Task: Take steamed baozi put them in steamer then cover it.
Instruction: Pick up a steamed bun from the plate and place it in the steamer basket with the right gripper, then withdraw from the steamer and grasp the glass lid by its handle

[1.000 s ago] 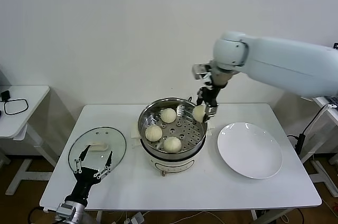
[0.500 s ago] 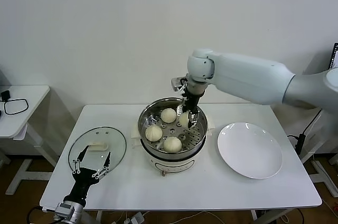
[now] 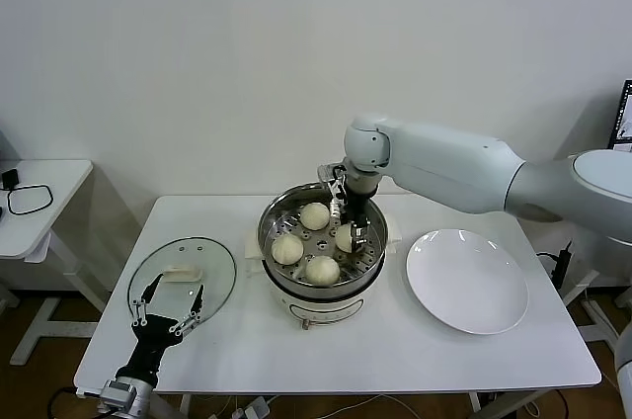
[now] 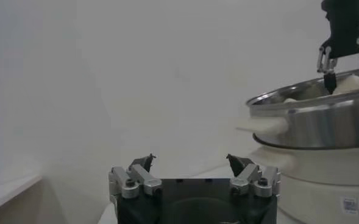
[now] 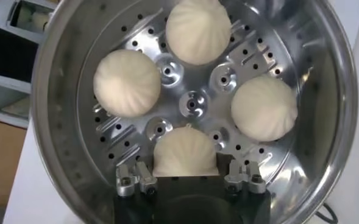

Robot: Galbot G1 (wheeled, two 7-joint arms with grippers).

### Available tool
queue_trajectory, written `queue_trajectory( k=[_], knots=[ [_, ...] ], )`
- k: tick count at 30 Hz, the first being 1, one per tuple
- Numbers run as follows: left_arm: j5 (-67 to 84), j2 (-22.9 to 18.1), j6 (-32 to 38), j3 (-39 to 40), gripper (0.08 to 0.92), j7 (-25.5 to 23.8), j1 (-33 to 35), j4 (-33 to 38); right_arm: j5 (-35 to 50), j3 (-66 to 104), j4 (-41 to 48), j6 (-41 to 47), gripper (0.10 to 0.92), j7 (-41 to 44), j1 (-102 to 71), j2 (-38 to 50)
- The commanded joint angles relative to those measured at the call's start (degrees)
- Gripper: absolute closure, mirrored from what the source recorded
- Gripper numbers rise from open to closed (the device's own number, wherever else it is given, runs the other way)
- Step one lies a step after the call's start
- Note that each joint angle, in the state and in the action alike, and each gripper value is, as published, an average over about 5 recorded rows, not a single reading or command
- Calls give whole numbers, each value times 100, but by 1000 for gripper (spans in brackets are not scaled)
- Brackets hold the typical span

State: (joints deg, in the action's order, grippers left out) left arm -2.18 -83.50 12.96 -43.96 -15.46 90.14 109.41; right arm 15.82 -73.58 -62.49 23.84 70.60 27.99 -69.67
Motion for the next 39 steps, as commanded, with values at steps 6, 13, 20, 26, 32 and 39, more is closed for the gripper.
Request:
queue_trajectory(
  k=[6,13,20,26,32,39],
  knots=[
    [-16,-18,-19,37,177,20,17,45,43,366,-147,-116,213,131,148,472],
    [-29,-23,-67,55,177,46,48,173,477,957,-597,-149,203,340,392,1430],
    [-26,8,-217,12,177,82,14,369,610,2726,-1319,-182,203,39,-721,2699],
    [-40,86,-644,29,177,251,-59,735,1308,4910,-1930,-1215,203,-1848,-2751,3507],
    [0,235,-1295,111,177,416,-206,1060,2252,6403,-2449,-2542,203,-4526,-4772,3711],
    [-44,313,-1143,185,177,757,-423,997,2141,8482,-3345,-3150,203,-6417,-7410,3075]
  ],
)
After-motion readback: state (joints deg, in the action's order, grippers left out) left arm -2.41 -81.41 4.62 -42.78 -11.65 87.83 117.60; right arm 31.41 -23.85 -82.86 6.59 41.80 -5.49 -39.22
